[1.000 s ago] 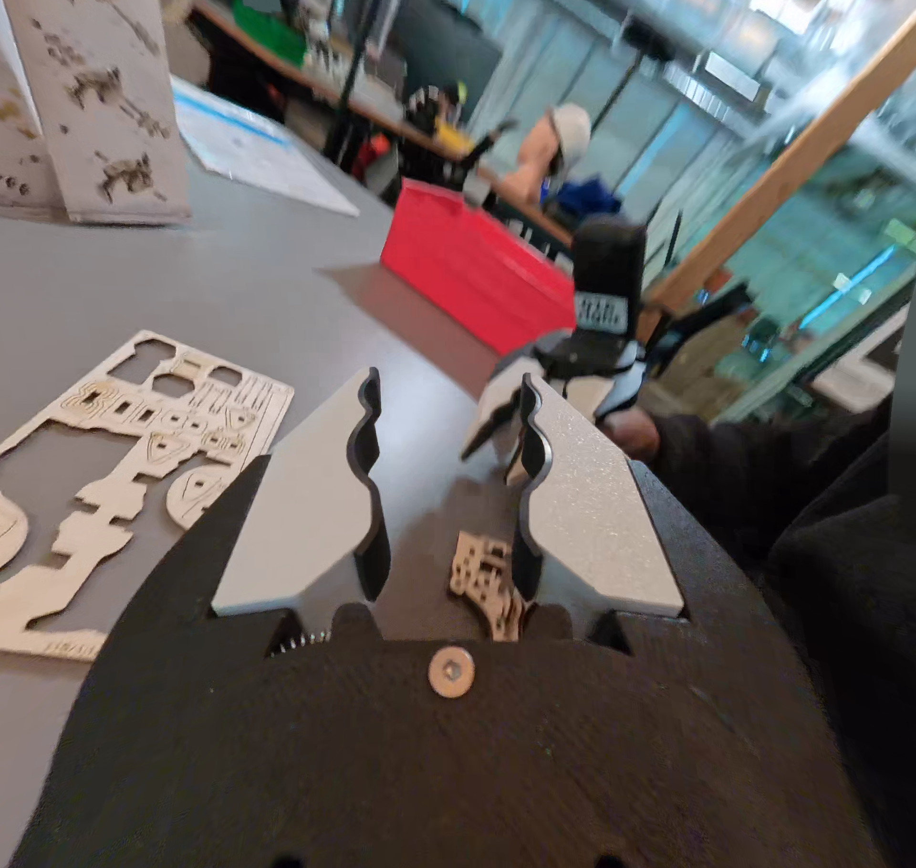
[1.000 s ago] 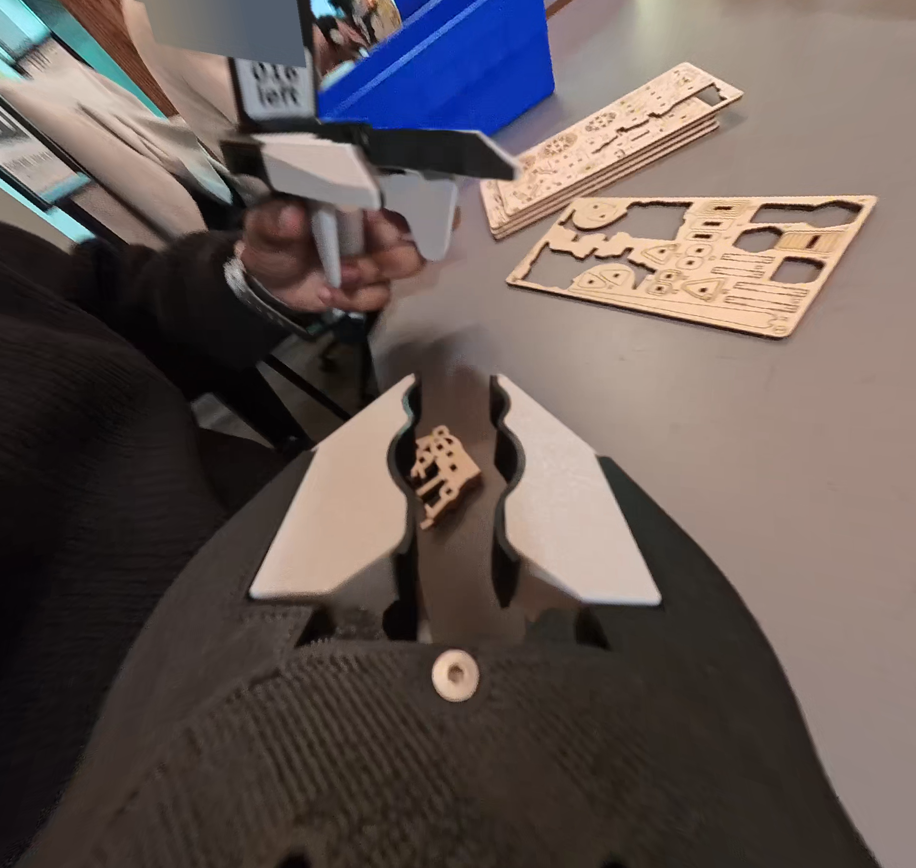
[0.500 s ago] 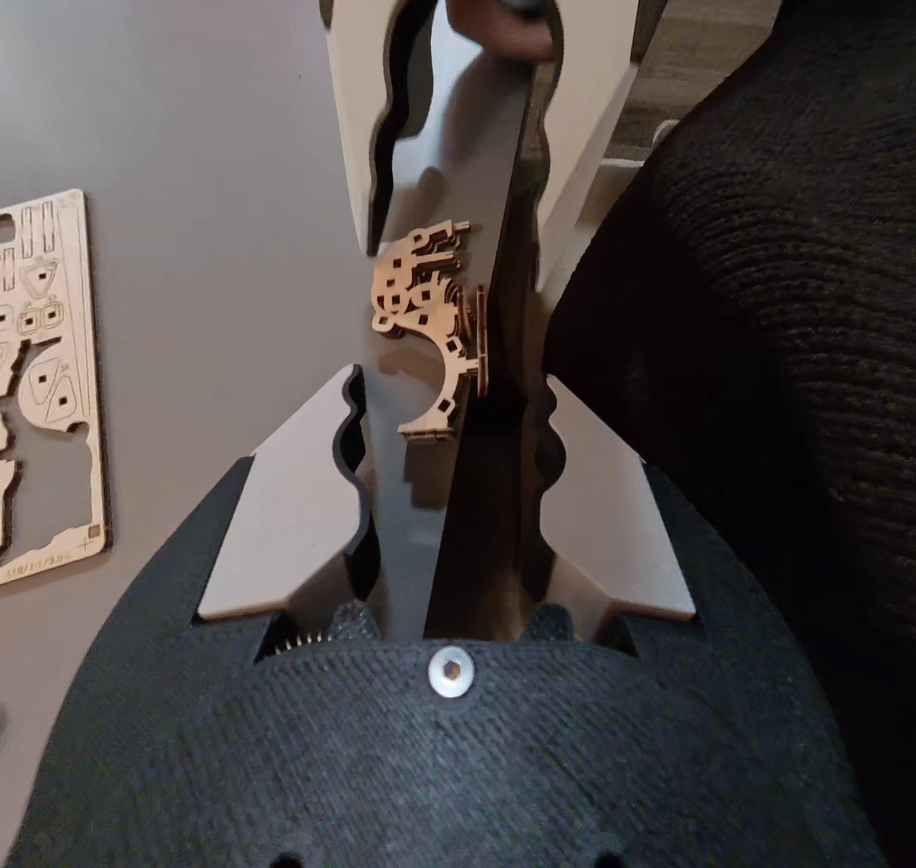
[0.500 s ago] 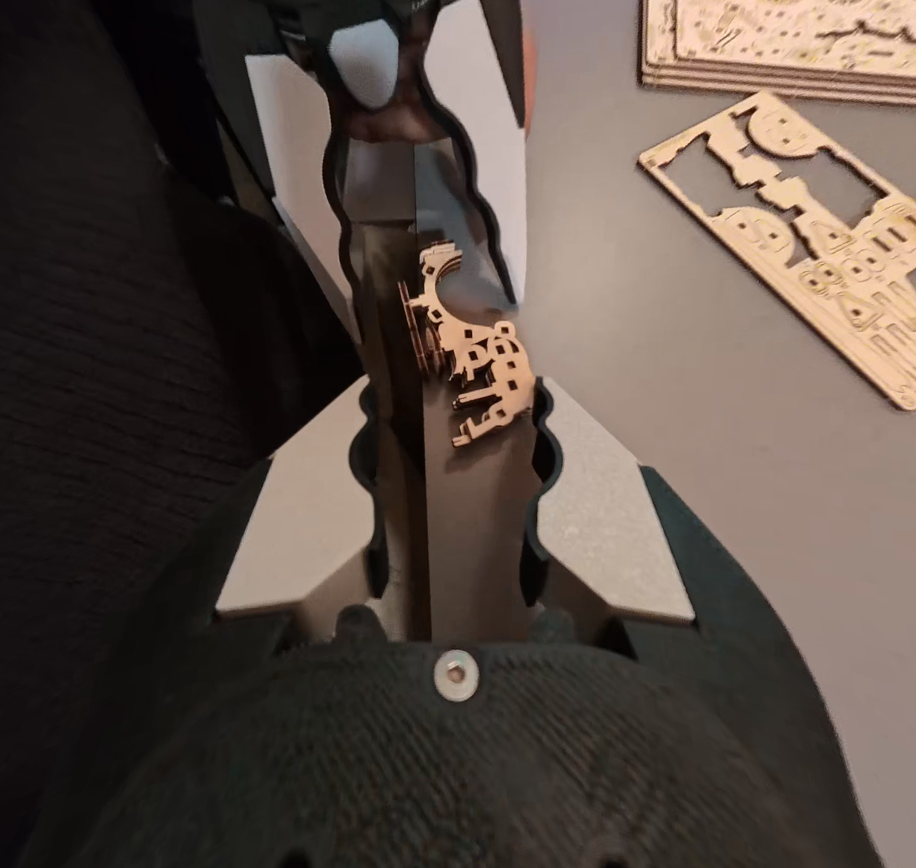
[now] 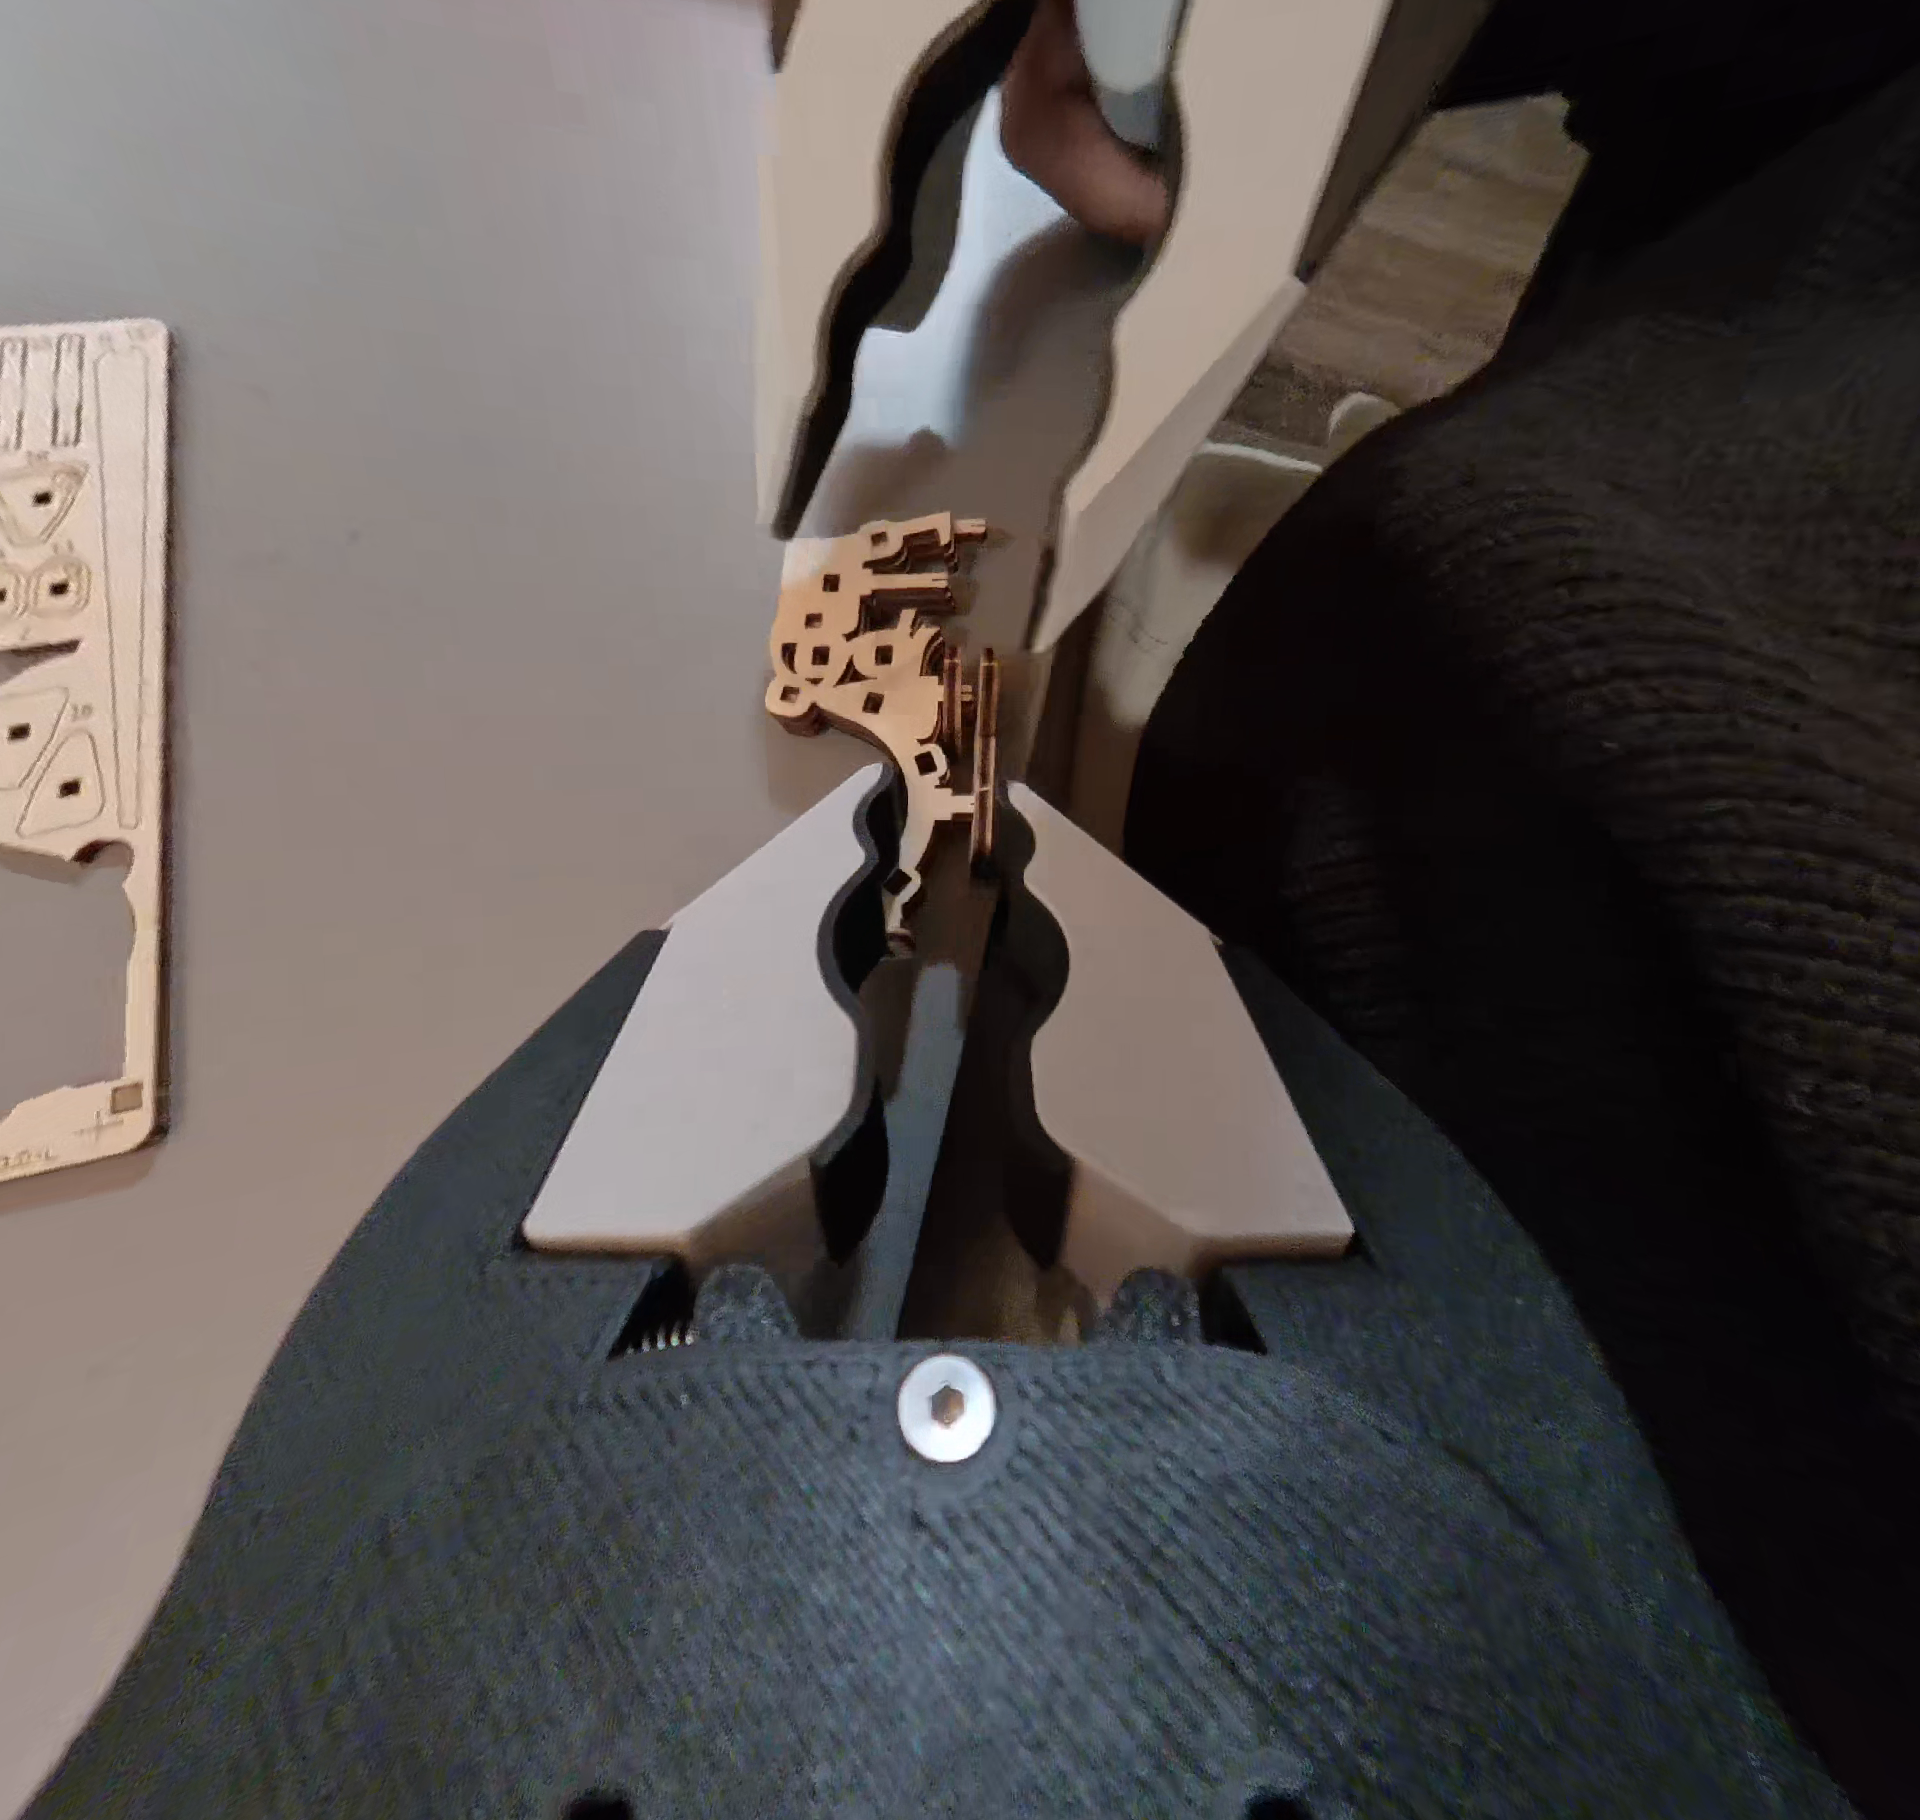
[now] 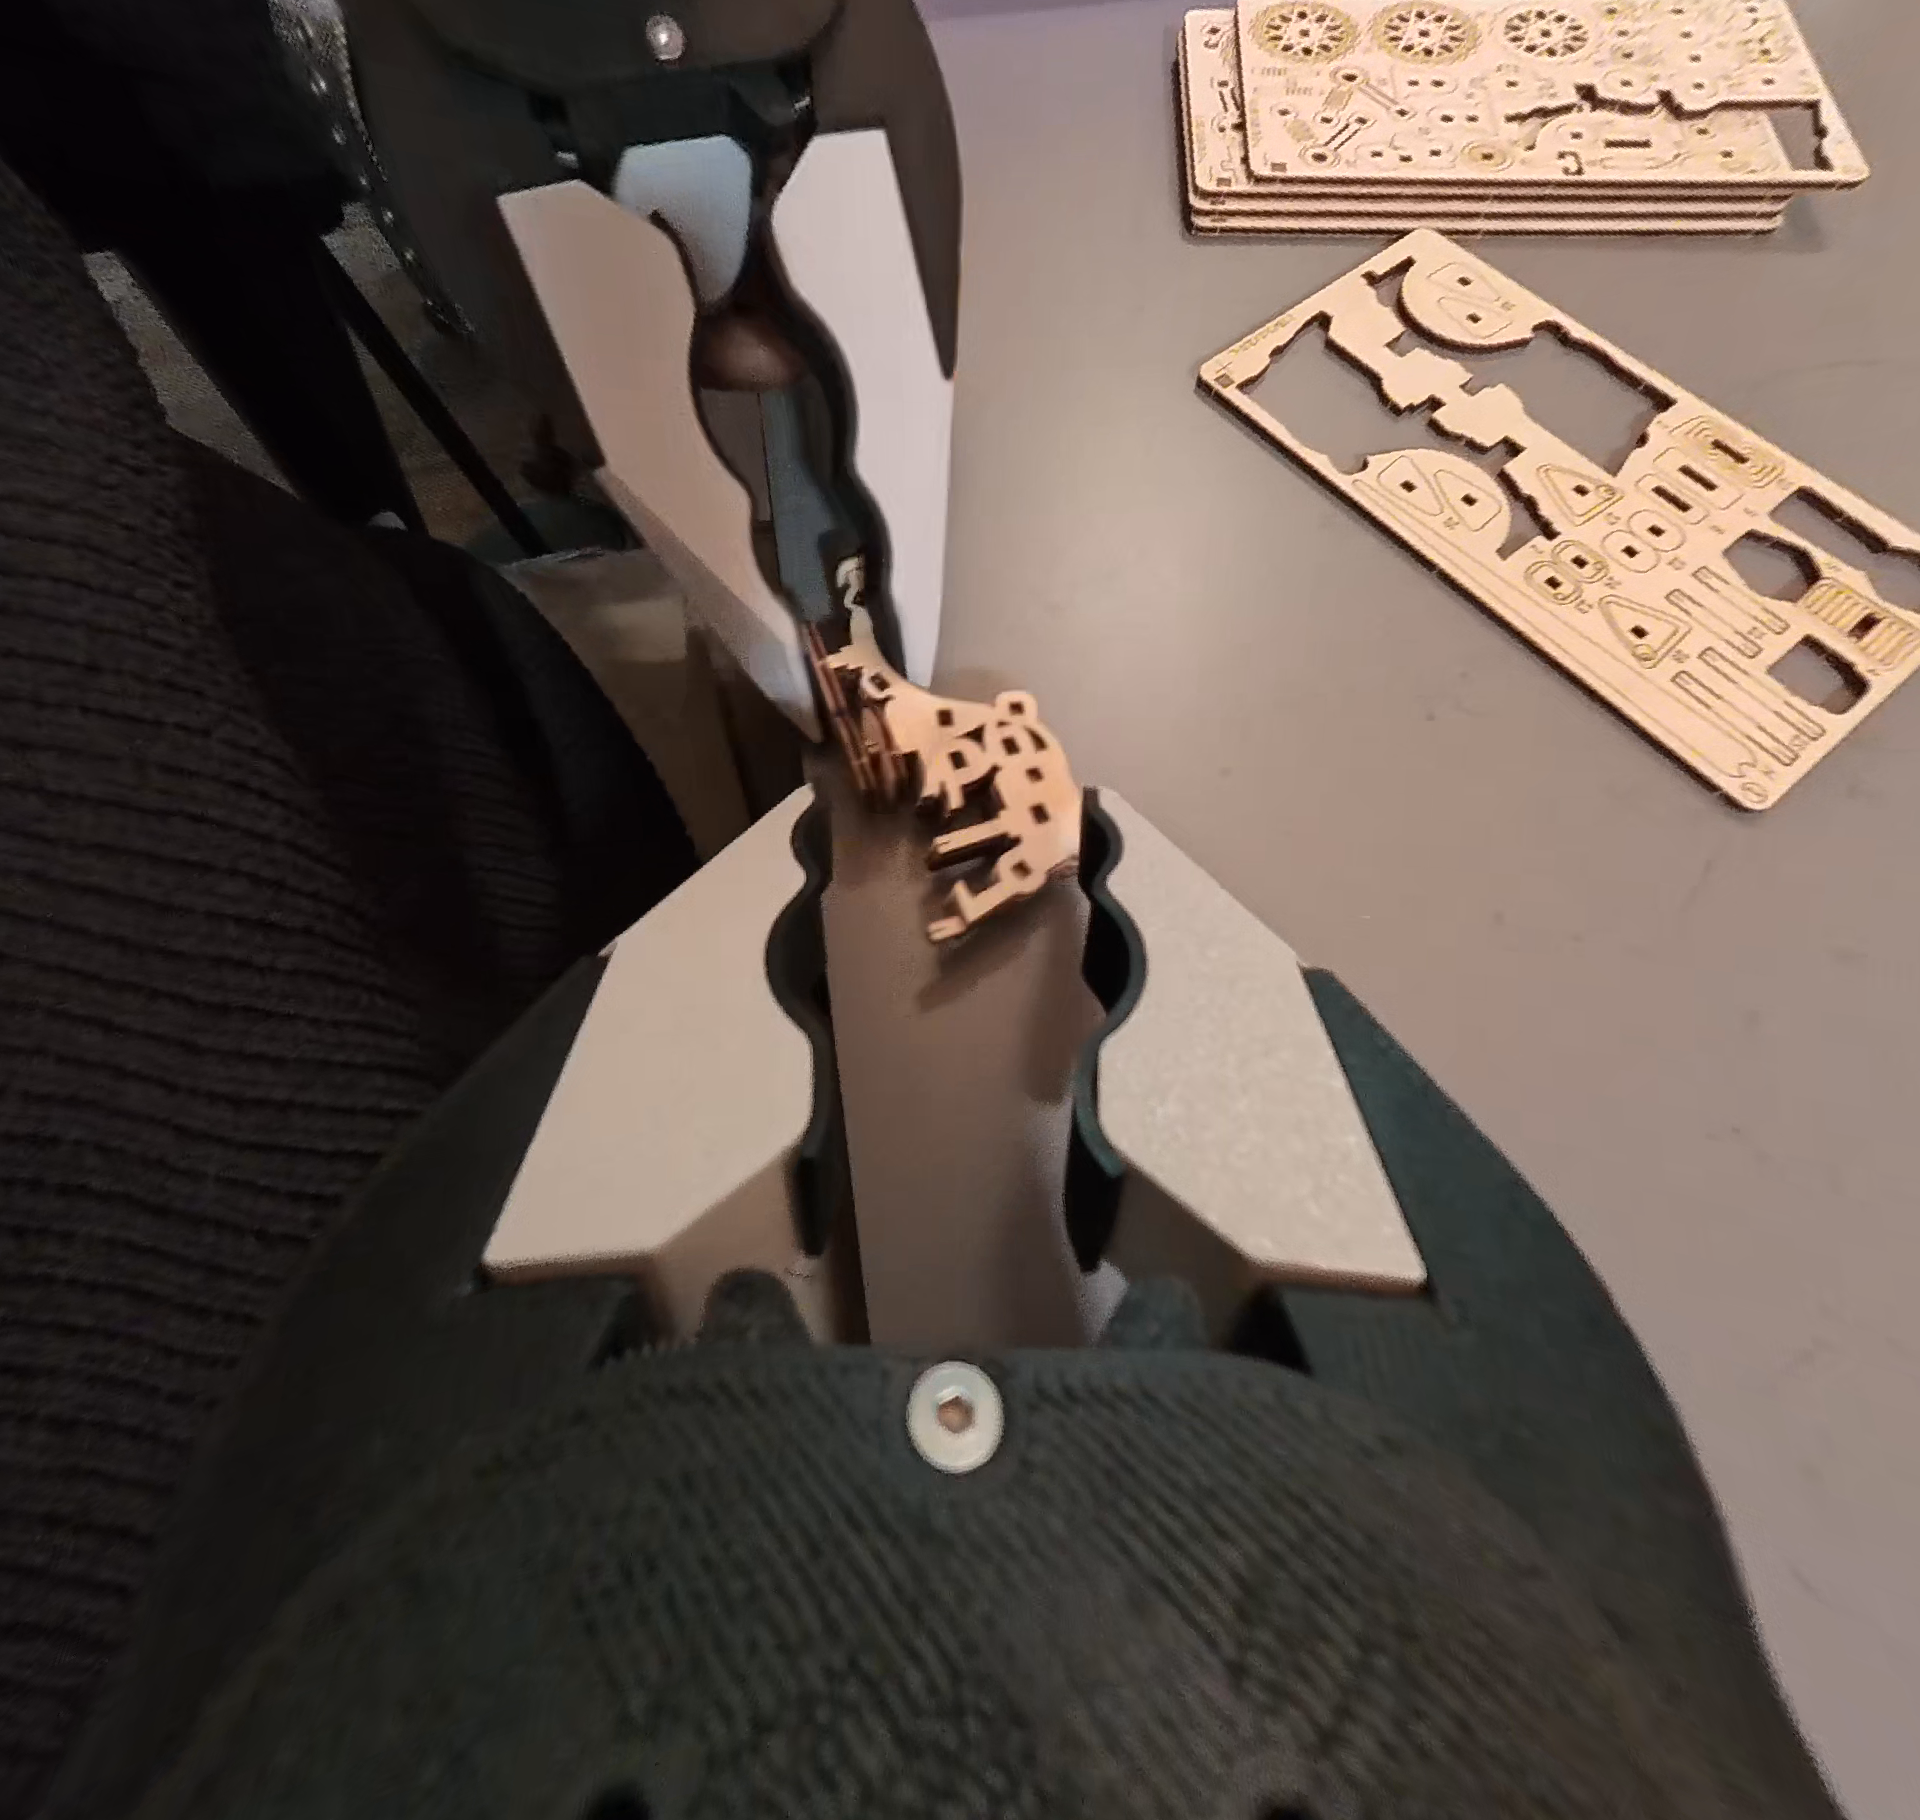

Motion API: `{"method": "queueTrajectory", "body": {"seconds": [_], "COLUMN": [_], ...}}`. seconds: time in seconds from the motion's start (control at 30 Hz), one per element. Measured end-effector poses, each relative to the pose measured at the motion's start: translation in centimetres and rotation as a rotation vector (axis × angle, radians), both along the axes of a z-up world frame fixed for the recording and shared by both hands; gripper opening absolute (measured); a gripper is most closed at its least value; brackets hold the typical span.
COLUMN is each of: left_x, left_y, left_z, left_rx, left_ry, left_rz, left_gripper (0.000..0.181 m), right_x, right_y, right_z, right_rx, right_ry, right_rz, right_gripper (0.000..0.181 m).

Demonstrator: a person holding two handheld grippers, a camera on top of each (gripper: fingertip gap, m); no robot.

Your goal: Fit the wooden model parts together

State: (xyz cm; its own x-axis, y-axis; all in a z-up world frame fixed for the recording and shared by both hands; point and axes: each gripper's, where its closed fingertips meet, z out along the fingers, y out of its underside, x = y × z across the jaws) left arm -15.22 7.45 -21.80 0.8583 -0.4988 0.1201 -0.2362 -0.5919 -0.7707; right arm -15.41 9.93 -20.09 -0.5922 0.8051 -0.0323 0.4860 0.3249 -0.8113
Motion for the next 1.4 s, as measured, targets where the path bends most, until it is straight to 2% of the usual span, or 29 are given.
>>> {"method": "queueTrajectory", "body": {"seconds": [0.03,0.2,0.37,0.43,0.53,0.7,0.73,0.8,0.83,0.9,1.07,1.2,1.4], "left_x": [-0.3,-0.3,0.3,0.8,1.7,1.7,1.6,1.0,0.7,0.0,-1.1,-0.3,-0.5], "left_y": [0.1,0.2,0.1,0.0,-0.6,-0.8,-0.6,0.0,0.2,0.6,1.5,1.7,2.0], "left_z": [0.0,1.3,2.5,3.3,4.5,5.2,5.2,5.8,6.1,6.7,6.0,6.7,10.1], "left_rx": [-0.006,-0.011,-0.046,-0.071,-0.115,-0.116,-0.104,-0.043,-0.006,0.064,0.142,0.179,0.277], "left_ry": [-0.014,-0.156,-0.33,-0.435,-0.607,-0.672,-0.659,-0.639,-0.628,-0.599,-0.435,-0.431,-0.647], "left_rz": [0.016,0.037,0.041,0.025,-0.028,-0.045,-0.029,0.01,0.022,0.051,0.101,0.075,0.103], "left_gripper": [0.015,0.015,0.015,0.015,0.015,0.015,0.018,0.05,0.06,0.073,0.073,0.052,0.027], "right_x": [0.0,-0.1,-0.4,-0.3,-0.1,0.1,0.2,0.1,0.0,-0.1,0.4,0.3,-0.3], "right_y": [0.0,0.2,-0.1,-0.3,-0.5,-1.0,-1.0,-0.5,-0.1,0.5,-0.1,-0.6,-1.1], "right_z": [0.0,-0.2,1.5,1.8,1.8,1.8,1.5,1.0,0.8,0.7,1.9,4.6,7.4], "right_rx": [0.007,0.113,0.151,0.178,0.243,0.359,0.363,0.362,0.355,0.302,-0.042,-0.309,-0.579], "right_ry": [0.004,0.046,0.162,0.199,0.249,0.325,0.312,0.27,0.252,0.212,0.097,0.092,0.095], "right_rz": [-0.001,0.004,0.008,0.021,0.054,0.098,0.106,0.086,0.066,0.031,0.025,0.018,-0.027], "right_gripper": [0.049,0.057,0.059,0.052,0.025,0.014,0.01,0.008,0.008,0.008,0.008,0.008,0.008]}}
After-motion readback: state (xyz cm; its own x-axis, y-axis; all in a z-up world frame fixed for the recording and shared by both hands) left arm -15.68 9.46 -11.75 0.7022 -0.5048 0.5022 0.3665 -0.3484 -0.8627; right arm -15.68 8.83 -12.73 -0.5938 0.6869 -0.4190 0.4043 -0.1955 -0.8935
